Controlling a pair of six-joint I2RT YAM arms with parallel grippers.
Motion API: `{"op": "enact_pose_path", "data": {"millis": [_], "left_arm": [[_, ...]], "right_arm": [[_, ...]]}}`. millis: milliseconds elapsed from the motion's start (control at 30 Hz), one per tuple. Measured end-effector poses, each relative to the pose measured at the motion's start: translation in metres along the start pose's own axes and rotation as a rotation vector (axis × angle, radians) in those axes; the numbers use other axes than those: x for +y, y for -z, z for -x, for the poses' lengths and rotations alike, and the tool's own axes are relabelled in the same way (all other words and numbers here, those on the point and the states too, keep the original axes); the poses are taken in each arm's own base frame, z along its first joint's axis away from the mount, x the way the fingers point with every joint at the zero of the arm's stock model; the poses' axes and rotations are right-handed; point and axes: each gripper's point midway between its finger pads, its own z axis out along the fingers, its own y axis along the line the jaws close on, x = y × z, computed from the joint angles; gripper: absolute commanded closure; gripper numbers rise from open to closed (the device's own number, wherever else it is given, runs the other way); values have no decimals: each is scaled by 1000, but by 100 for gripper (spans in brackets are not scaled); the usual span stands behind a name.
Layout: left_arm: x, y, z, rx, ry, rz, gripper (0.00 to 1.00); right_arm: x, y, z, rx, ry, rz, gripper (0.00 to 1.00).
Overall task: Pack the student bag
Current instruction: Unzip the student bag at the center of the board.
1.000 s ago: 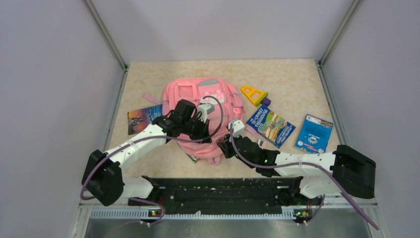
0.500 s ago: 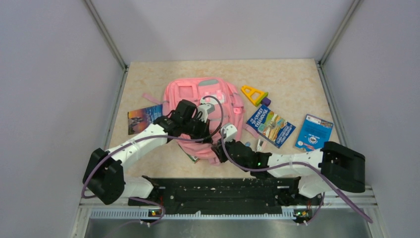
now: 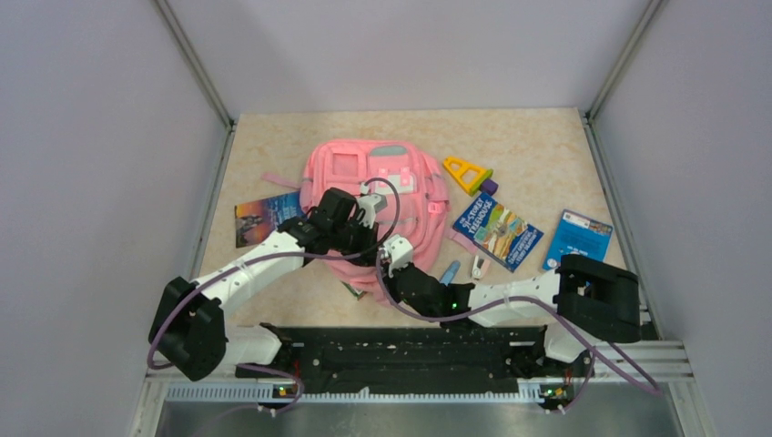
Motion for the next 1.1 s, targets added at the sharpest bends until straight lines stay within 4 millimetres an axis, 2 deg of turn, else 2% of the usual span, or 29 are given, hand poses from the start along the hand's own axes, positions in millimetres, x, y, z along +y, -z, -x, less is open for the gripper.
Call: {"op": "enact_pose_path", "data": {"millis": [133,267,433,533,633,767,867,967,1100], "left_arm": [[0,6,2,-18,-4,19,100],[-13,5,12,-58,-24,-34,100],[-29,5,15,-65,-39,-116,100],[-29,5,15,-66,-37,-116,100],[-27,5,18,-78,-40,-105,100],[-21,9,27,-128,-62,-44,100],[-14,18,36,-181,-82,17,100],[-9,26,44,-224,-95,64,100],[-4,30,48,-247,-108,100,100]], "right_arm": [[5,1,5,-8,3,-7,100],[40,6,20,-49,-44,105,99],[60,2,20,-37,-27,159,95],[62,1,20,-36,-13,162,83],[65,3,20,-36,1,172,64],[71,19,29,-45,16,197,44],[68,37,50,-84,4,187,35],[49,56,66,-125,-23,149,29],[10,67,61,-112,-68,76,21]]}}
